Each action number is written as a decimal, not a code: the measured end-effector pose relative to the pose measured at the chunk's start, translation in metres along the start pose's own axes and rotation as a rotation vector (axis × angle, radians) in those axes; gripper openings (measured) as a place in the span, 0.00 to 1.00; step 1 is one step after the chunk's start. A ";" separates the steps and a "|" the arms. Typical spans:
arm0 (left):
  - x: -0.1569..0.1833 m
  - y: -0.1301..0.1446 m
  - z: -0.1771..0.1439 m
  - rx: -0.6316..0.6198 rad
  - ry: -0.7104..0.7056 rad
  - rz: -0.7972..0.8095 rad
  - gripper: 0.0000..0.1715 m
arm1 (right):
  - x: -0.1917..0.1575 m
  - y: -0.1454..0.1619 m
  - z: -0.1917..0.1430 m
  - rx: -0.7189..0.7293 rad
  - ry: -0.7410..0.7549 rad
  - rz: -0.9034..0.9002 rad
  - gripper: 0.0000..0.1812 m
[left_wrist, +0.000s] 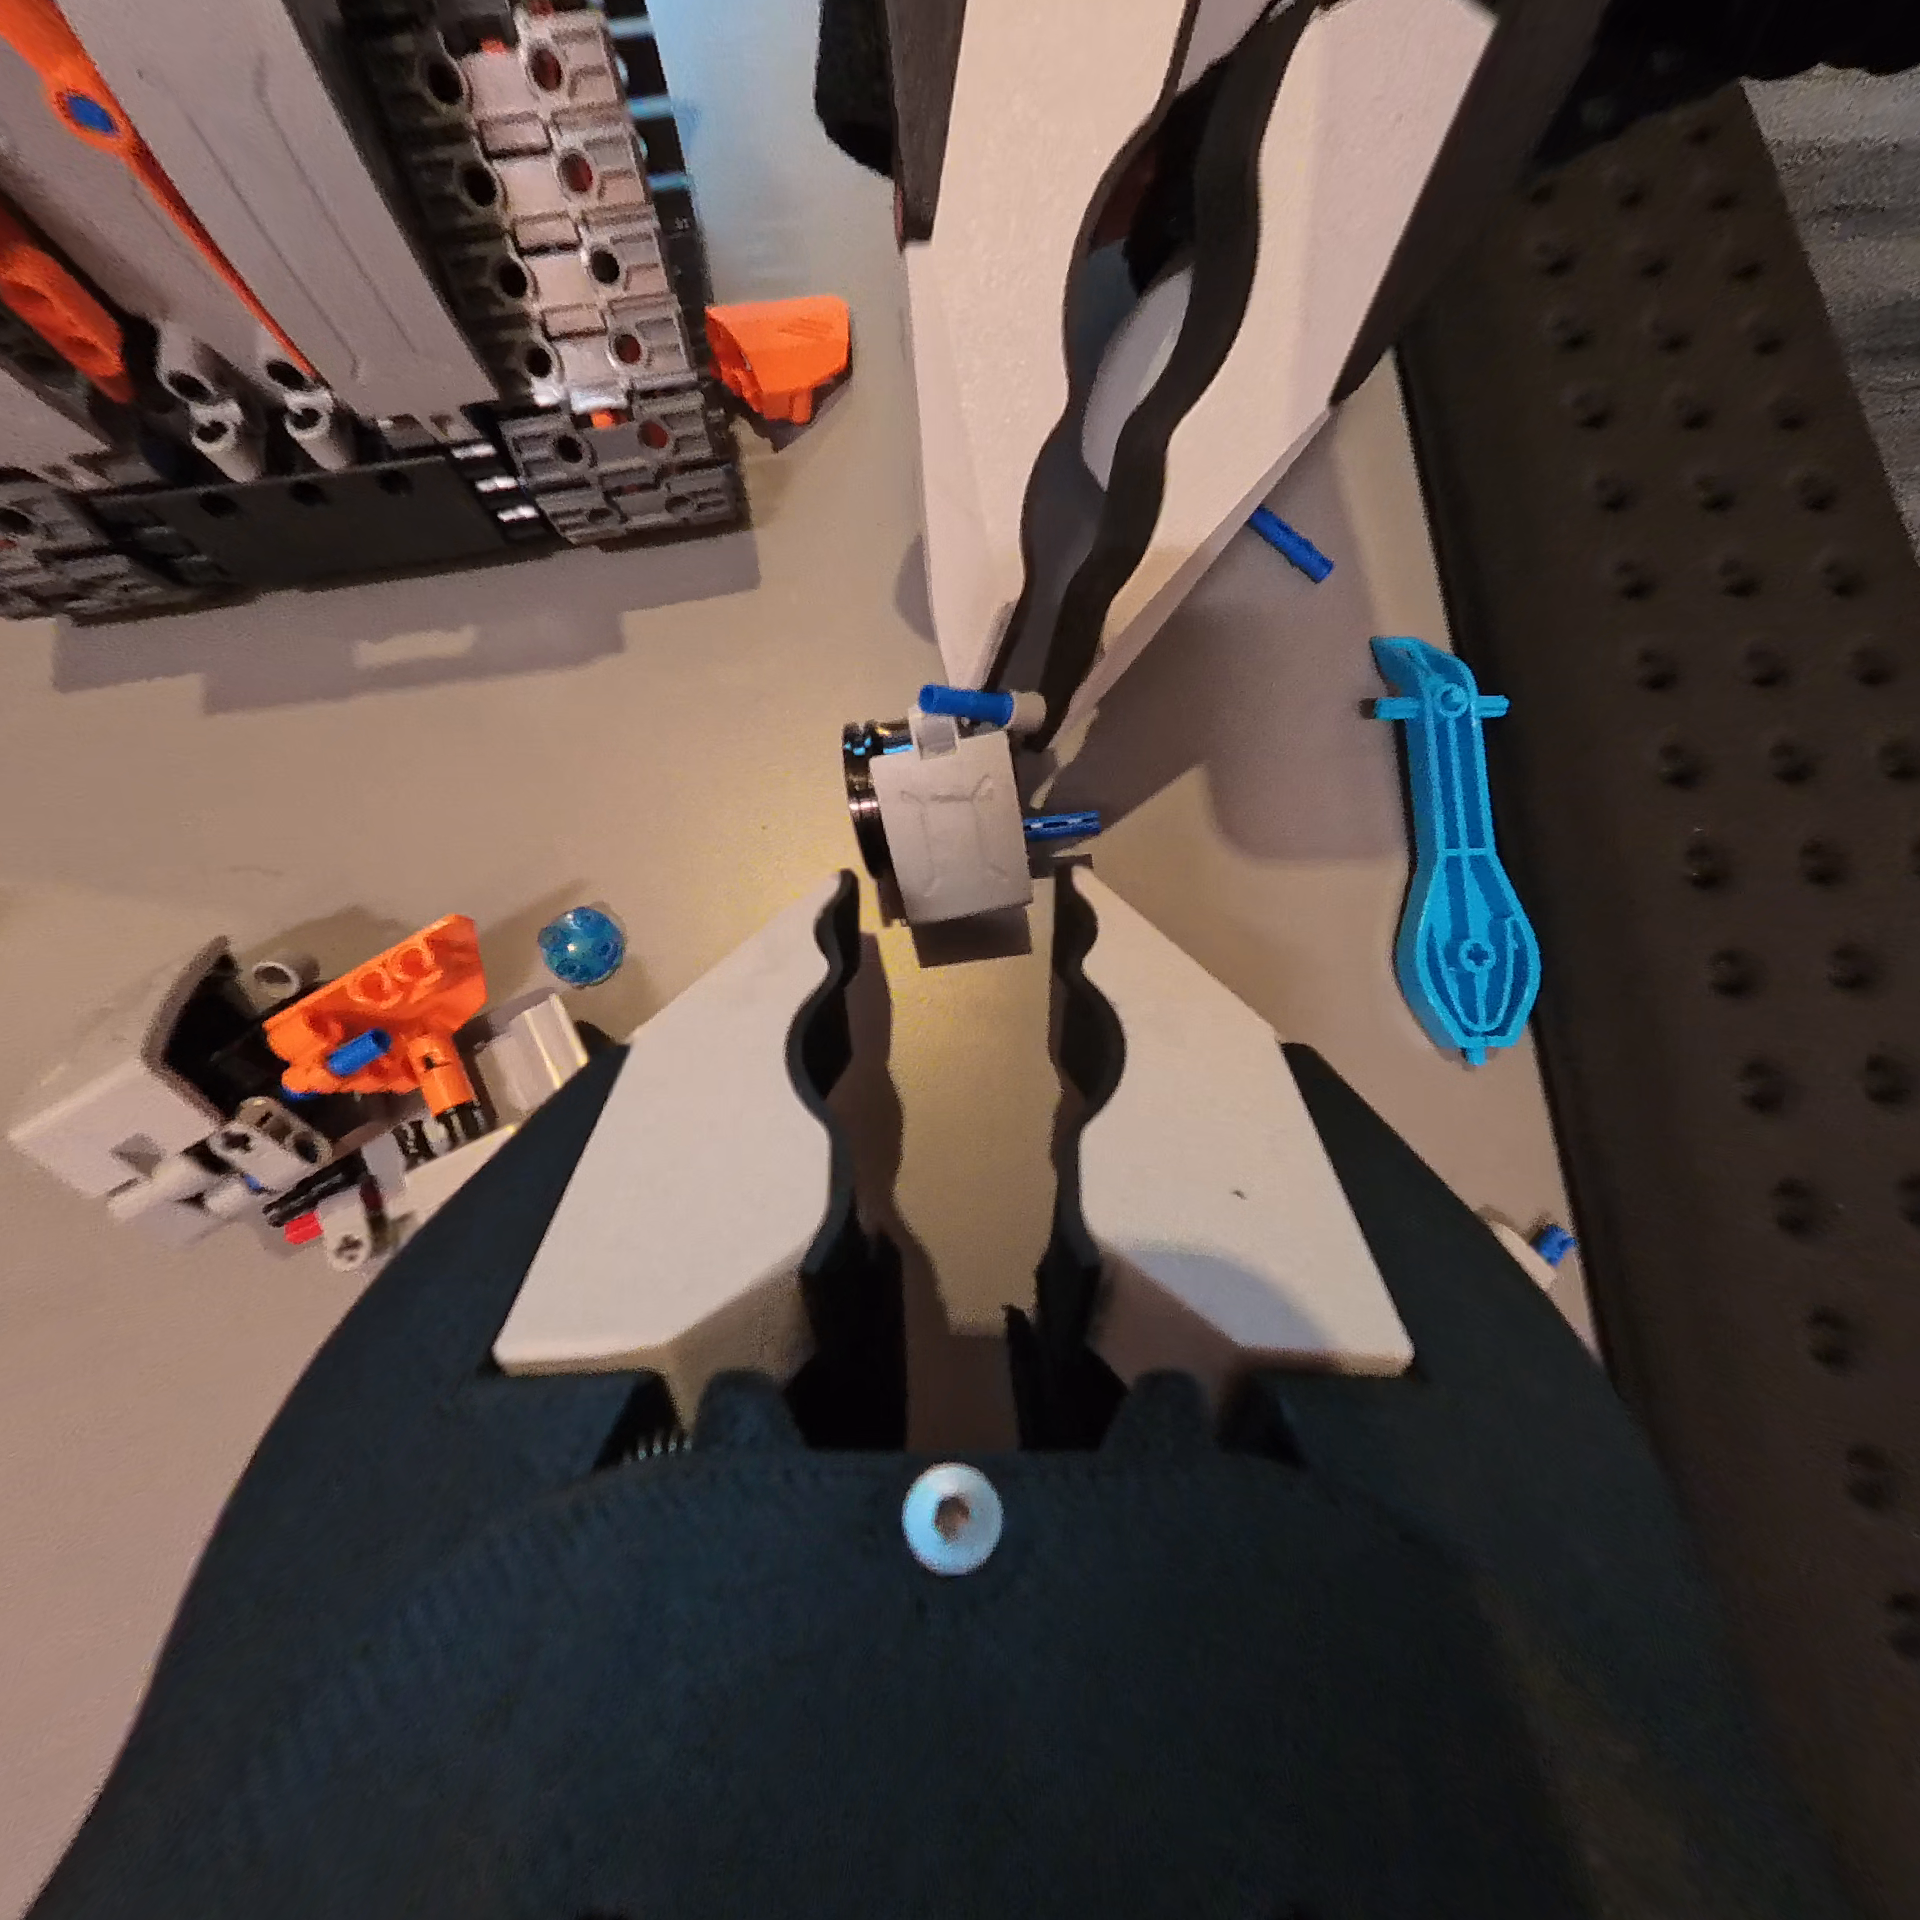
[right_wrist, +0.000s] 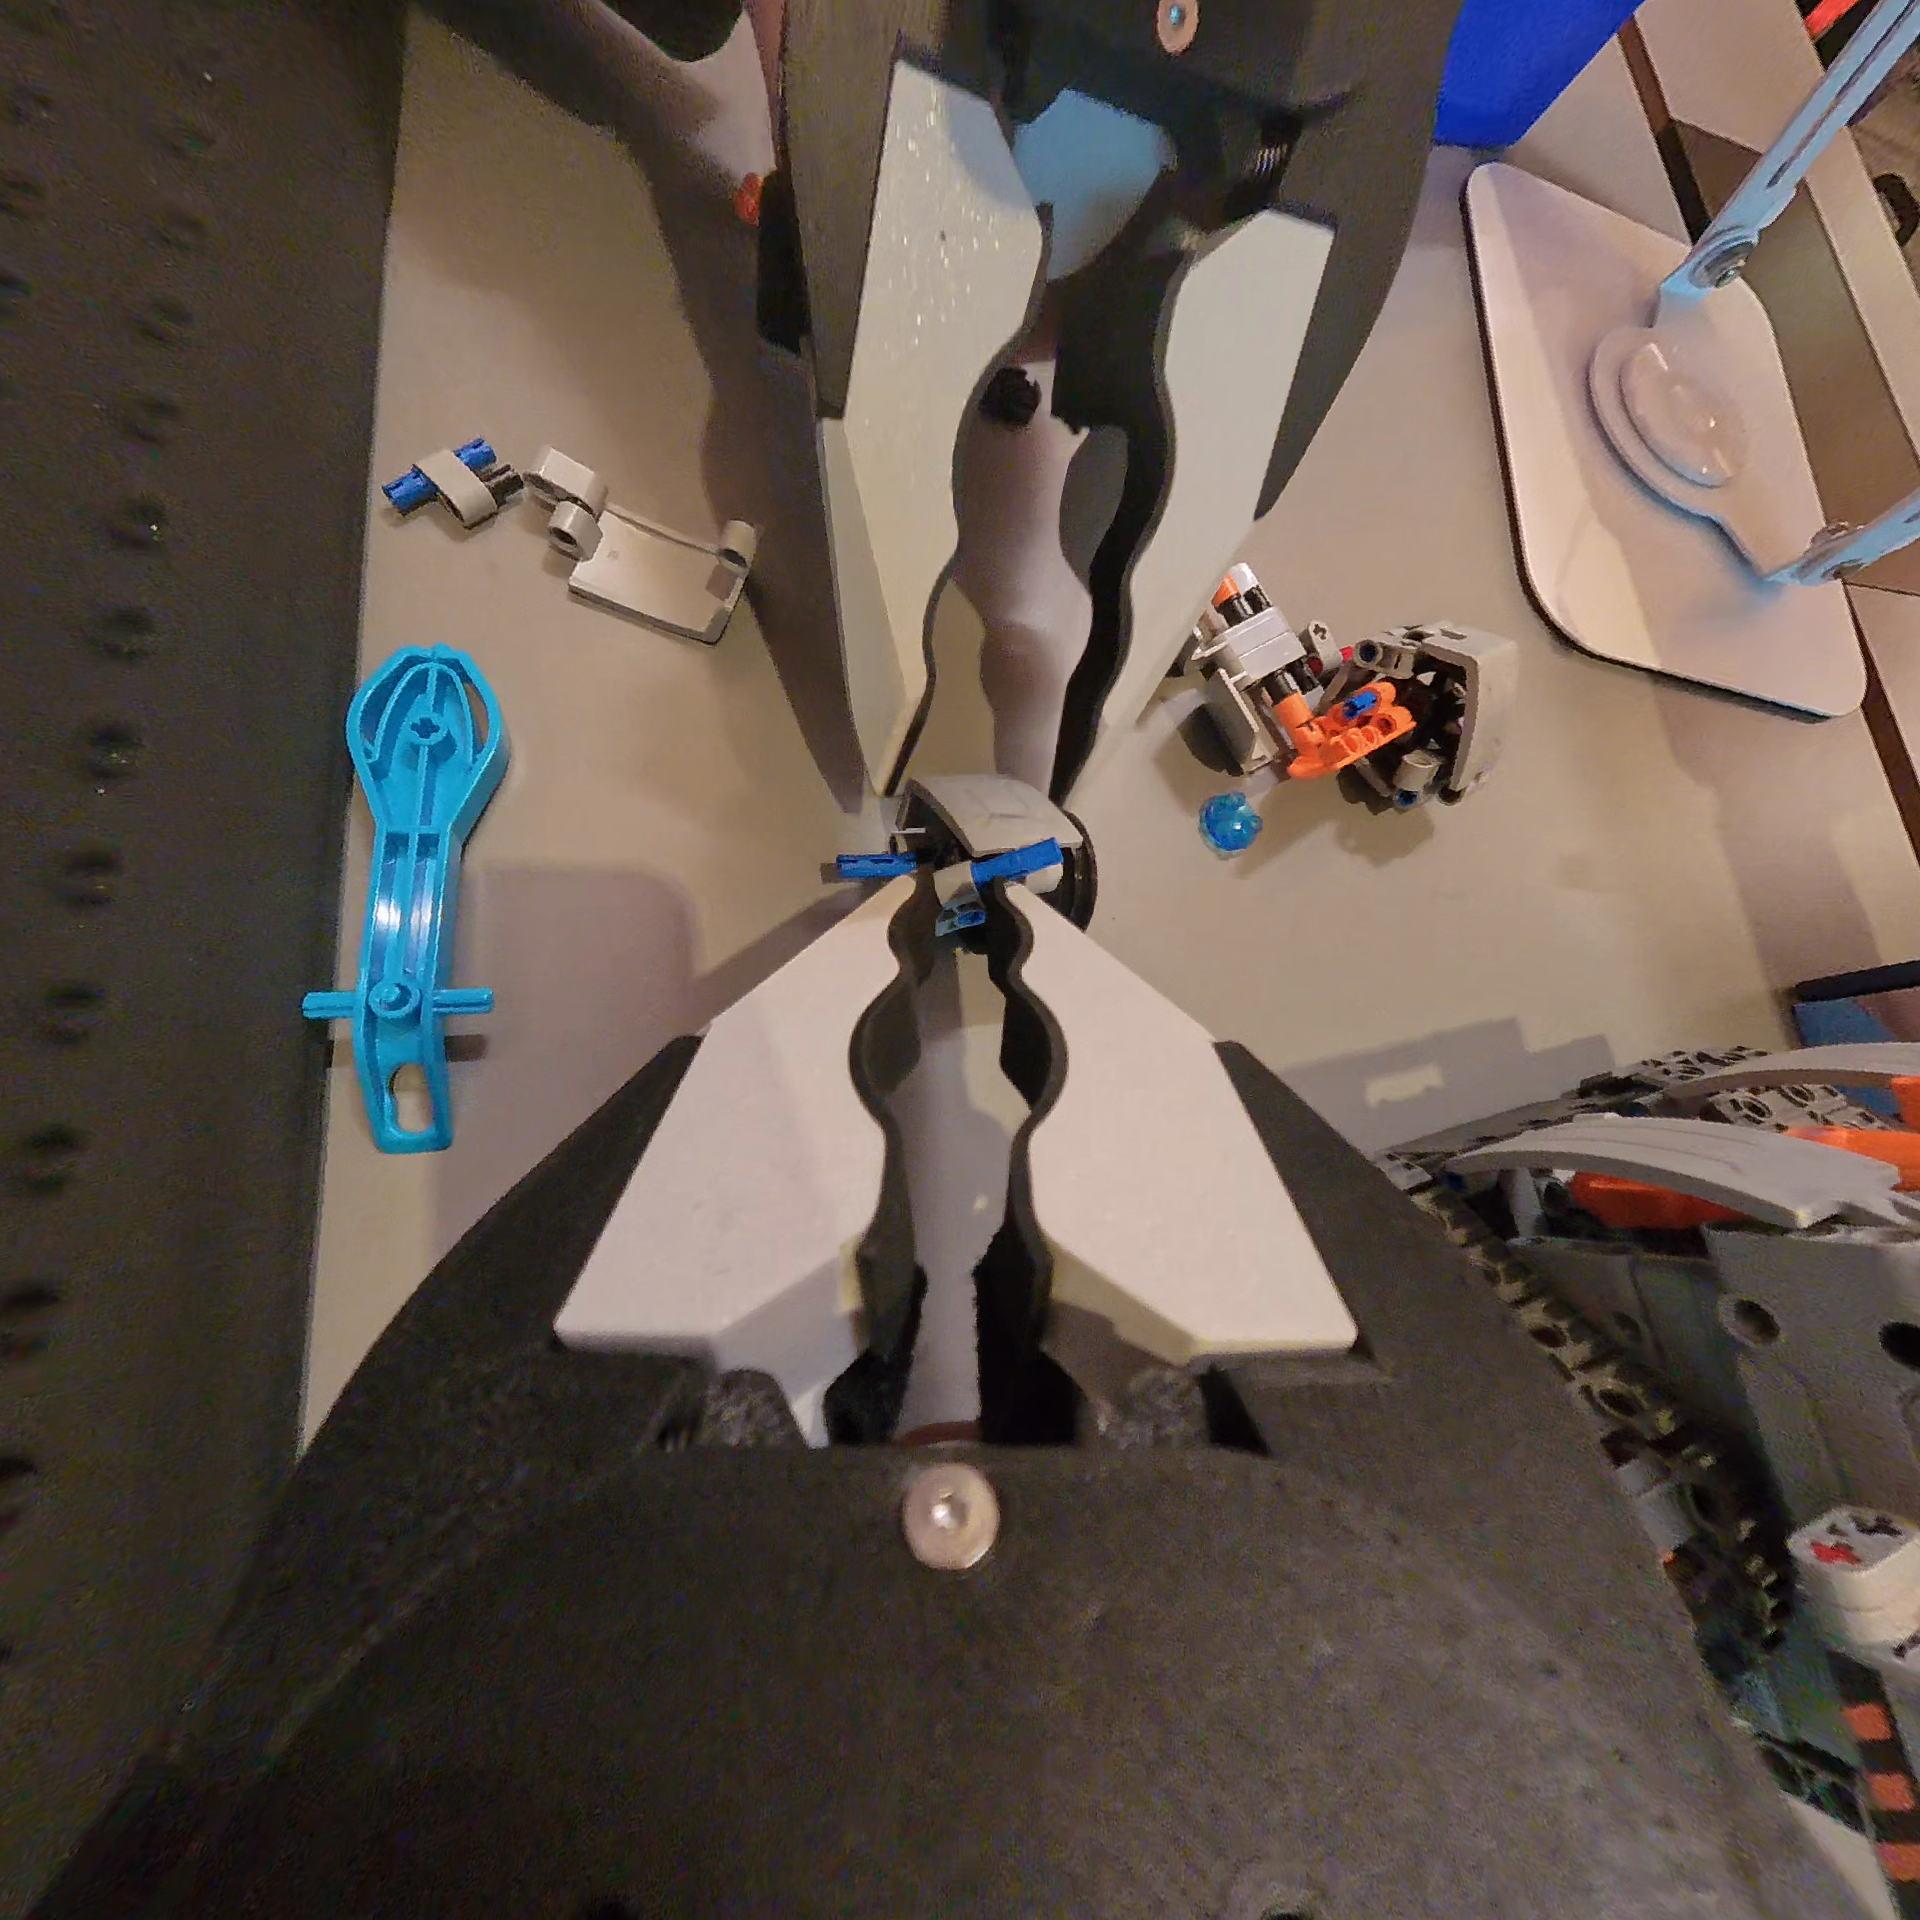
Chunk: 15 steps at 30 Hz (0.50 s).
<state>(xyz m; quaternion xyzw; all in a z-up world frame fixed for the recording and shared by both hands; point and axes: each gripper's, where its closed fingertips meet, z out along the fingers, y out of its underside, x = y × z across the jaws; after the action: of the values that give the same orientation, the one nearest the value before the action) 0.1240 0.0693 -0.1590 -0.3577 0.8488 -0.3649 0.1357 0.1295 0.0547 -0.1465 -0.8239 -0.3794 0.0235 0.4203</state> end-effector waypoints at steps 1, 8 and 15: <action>-0.001 -0.004 -0.003 0.015 -0.009 -0.001 0.20 | 0.000 0.000 0.000 0.000 0.001 0.003 0.03; -0.003 -0.004 0.007 -0.016 -0.053 0.011 0.18 | 0.000 -0.002 0.001 -0.003 0.006 0.001 0.03; -0.001 -0.003 0.006 0.028 -0.002 -0.041 0.17 | -0.003 -0.001 0.001 -0.002 -0.004 -0.026 0.03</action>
<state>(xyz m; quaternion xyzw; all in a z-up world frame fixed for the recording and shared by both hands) 0.1288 0.0653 -0.1608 -0.3736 0.8358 -0.3792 0.1342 0.1264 0.0539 -0.1473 -0.8193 -0.3907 0.0192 0.4192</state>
